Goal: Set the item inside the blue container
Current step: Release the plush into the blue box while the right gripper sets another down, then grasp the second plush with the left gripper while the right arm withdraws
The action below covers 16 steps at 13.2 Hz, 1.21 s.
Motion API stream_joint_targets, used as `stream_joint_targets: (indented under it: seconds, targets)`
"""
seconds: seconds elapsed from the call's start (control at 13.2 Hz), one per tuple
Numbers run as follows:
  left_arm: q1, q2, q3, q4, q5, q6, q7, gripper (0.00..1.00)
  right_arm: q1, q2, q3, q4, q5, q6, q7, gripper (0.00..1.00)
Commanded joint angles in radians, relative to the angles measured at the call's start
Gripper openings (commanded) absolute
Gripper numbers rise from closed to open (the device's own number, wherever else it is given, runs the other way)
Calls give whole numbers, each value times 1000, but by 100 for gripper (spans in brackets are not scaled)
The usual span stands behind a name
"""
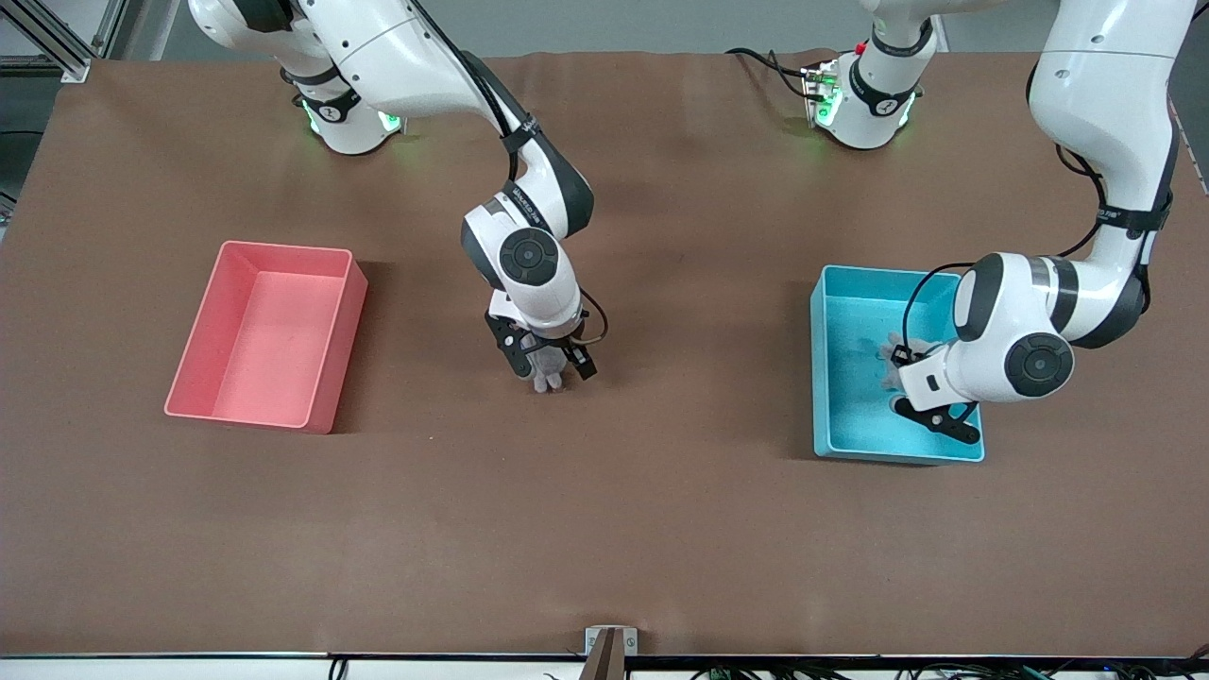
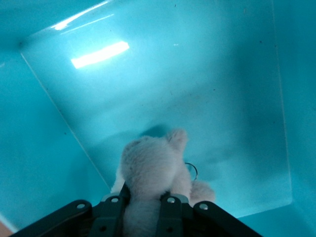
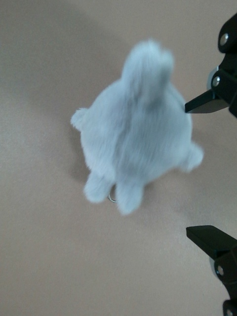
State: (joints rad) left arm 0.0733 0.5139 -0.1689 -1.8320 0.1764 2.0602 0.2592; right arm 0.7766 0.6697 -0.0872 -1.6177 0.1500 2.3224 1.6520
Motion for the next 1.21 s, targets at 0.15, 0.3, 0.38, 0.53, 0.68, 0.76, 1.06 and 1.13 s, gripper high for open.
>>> stream_joint_targets:
  seconds: [0.15, 0.3, 0.38, 0.53, 0.68, 0.76, 1.06, 1.13]
  targets:
    - [10, 5, -9, 20, 20, 3, 6, 40, -46, -50, -6, 13, -35, -87, -85, 100]
    - [10, -6, -11, 31, 18, -11, -6, 70, -97, -113, -6, 6, -36, -205, -254, 100]
    - [7, -11, -12, 40, 15, -15, -5, 79, -129, -142, -6, 6, -36, -259, -343, 100]
    - [8, -31, -14, 75, 9, -67, 0, 100, -216, -200, -6, 4, -36, -354, -528, 100]
    - [3, -47, -20, 127, 5, -144, -2, 100, -316, -255, -5, 4, -38, -444, -760, 100]
    - [-3, -55, -29, 163, -3, -193, -6, 100, -363, -277, -5, 4, -36, -475, -872, 100]
    - [-6, -60, -130, 290, -101, -345, -212, 99, -522, -344, -5, 13, -119, -569, -1239, 100]
    - [-6, -60, -183, 304, -104, -347, -304, 99, -554, -357, -6, 16, -153, -583, -1320, 100]
